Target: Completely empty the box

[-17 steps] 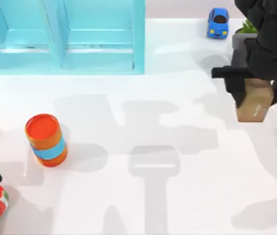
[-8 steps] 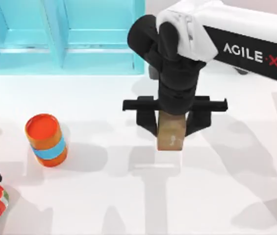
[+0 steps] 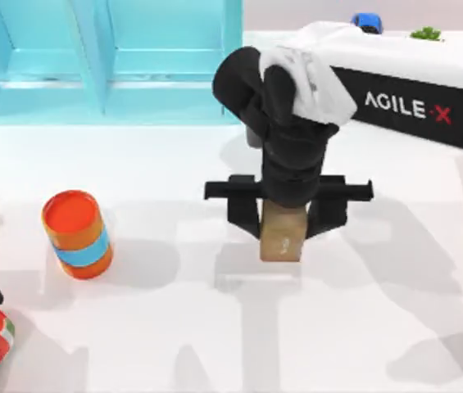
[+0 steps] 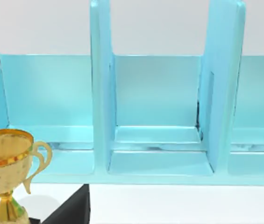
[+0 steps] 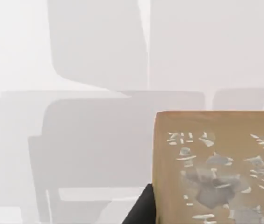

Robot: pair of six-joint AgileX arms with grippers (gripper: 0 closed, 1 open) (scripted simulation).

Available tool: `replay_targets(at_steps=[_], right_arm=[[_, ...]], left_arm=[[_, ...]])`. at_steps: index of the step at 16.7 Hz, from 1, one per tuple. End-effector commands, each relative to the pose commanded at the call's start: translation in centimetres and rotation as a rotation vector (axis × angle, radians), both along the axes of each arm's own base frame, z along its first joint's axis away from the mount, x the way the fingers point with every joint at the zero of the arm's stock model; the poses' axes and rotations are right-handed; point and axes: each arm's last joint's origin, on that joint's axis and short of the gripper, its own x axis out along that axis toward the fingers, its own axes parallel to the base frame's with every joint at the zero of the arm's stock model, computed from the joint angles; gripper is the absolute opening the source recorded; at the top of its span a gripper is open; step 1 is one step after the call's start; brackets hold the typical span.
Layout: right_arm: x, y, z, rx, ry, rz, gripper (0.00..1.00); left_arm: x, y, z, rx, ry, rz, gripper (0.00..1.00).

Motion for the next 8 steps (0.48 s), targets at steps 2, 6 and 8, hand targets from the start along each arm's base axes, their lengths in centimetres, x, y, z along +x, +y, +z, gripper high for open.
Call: replay_targets(at_steps=[2, 6, 8], right_arm=[[-0.07, -0.02, -1.42, -0.004, 0.005, 0.000, 0.00], [-0.08, -0.02, -1.58, -0.004, 0.005, 0.000, 0.00], [-0.08, -0.02, -1.58, -0.004, 0.005, 0.000, 0.15]], left_arm=[[0.00, 0.00, 0.00, 0.000, 0.000, 0.000, 1.00], [0.00, 0.00, 0.00, 0.000, 0.000, 0.000, 1.00], [0.00, 0.00, 0.00, 0.000, 0.000, 0.000, 1.00]])
